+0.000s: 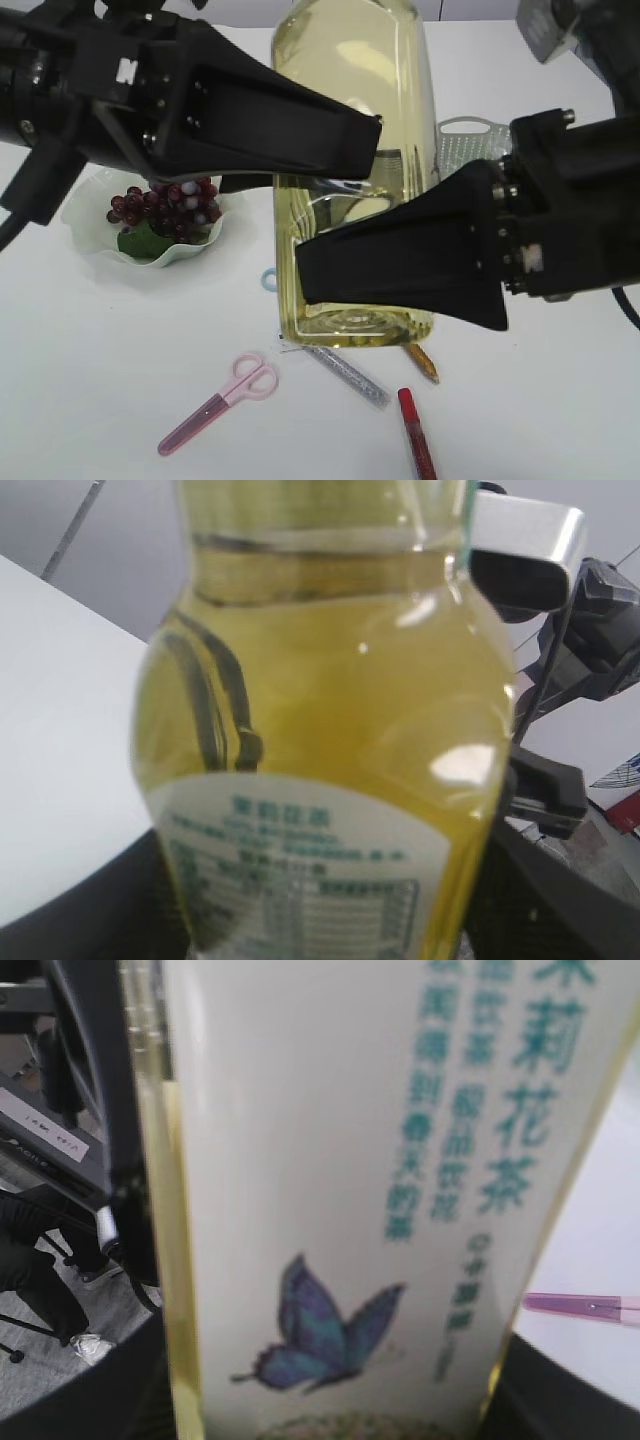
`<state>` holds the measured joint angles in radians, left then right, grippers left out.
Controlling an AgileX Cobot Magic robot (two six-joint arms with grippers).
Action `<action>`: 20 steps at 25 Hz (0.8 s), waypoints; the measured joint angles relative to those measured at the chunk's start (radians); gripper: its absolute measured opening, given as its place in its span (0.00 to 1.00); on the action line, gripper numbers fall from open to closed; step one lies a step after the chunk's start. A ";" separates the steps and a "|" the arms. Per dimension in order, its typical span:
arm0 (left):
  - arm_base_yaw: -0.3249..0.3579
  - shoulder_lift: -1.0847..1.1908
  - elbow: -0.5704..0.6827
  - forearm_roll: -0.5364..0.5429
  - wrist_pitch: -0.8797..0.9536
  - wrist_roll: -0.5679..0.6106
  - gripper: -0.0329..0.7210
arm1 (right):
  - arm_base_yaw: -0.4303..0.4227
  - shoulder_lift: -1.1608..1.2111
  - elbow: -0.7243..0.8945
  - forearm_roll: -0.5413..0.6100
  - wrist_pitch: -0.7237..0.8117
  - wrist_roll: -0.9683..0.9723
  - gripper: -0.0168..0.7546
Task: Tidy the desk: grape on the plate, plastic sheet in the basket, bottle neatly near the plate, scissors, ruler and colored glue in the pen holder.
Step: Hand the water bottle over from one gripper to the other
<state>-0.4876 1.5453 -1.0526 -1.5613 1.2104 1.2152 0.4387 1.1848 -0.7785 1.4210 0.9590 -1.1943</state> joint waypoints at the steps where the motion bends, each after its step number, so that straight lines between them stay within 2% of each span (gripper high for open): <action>1: 0.000 0.000 0.000 0.002 0.000 0.000 0.77 | 0.009 0.008 -0.002 0.005 -0.002 -0.002 0.55; 20: 0.015 0.005 -0.048 -0.008 0.028 0.007 0.77 | 0.027 0.025 -0.023 0.068 -0.012 -0.026 0.55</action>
<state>-0.4722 1.5505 -1.1003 -1.5693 1.2389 1.2224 0.4658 1.2097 -0.8014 1.4889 0.9466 -1.2204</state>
